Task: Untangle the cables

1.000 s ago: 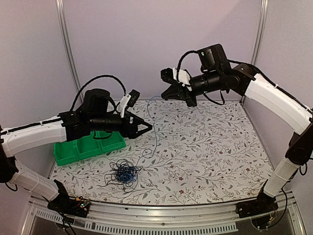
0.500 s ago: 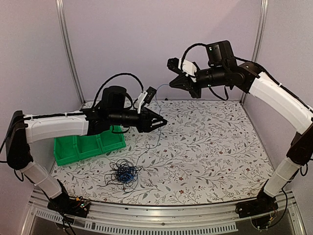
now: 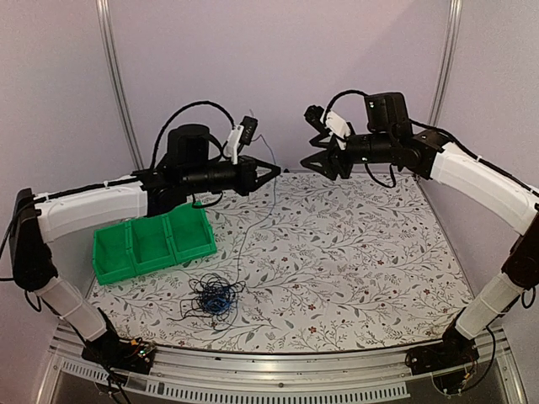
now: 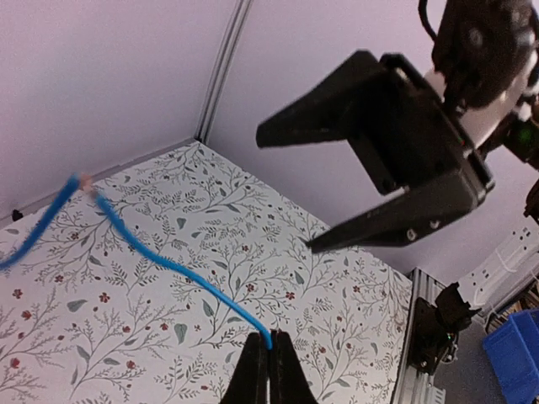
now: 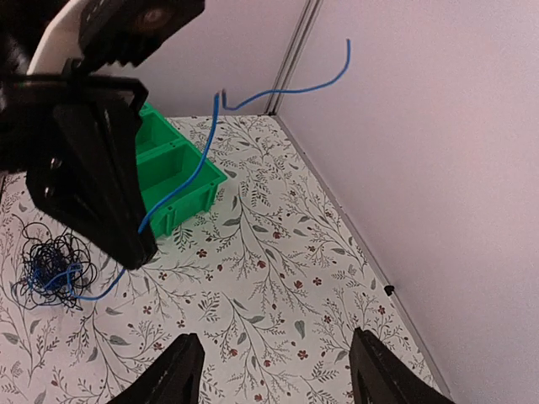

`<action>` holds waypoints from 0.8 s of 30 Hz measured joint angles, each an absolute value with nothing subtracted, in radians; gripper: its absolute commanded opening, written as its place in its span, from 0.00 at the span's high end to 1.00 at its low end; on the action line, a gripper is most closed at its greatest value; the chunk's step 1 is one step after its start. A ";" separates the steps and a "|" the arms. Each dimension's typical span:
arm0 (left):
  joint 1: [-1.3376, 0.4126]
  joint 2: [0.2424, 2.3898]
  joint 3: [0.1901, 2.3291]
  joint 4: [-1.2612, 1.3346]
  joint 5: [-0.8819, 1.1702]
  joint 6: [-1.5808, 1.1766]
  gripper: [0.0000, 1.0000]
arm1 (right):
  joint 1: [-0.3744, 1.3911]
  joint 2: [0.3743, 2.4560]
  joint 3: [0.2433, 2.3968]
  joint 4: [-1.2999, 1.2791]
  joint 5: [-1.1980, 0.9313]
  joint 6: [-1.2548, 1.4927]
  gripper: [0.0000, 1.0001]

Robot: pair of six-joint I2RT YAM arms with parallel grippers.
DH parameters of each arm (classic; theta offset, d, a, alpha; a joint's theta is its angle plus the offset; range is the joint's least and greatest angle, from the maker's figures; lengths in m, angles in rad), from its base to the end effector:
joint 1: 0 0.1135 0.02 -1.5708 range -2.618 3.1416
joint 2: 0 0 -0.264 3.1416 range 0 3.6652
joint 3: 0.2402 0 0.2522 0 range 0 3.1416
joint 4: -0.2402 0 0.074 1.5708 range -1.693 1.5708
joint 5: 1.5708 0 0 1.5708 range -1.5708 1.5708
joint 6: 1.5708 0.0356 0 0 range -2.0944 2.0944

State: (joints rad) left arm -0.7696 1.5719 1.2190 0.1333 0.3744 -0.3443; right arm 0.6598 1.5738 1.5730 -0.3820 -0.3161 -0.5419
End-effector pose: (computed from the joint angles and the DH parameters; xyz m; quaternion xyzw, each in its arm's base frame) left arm 0.2606 -0.2706 0.3258 0.2756 0.7249 -0.4481 0.4448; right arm 0.2823 0.2330 0.3970 -0.5353 0.6252 0.1628 0.5441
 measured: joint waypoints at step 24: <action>-0.717 1.459 1.592 0.004 -0.070 -0.543 1.00 | 0.916 1.995 1.439 0.192 -0.690 -0.036 0.53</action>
State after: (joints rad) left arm -0.7166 1.4590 1.5917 0.0044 -0.0700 -0.5434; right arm 0.9157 1.9953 1.4391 0.1921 -0.6899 -0.0364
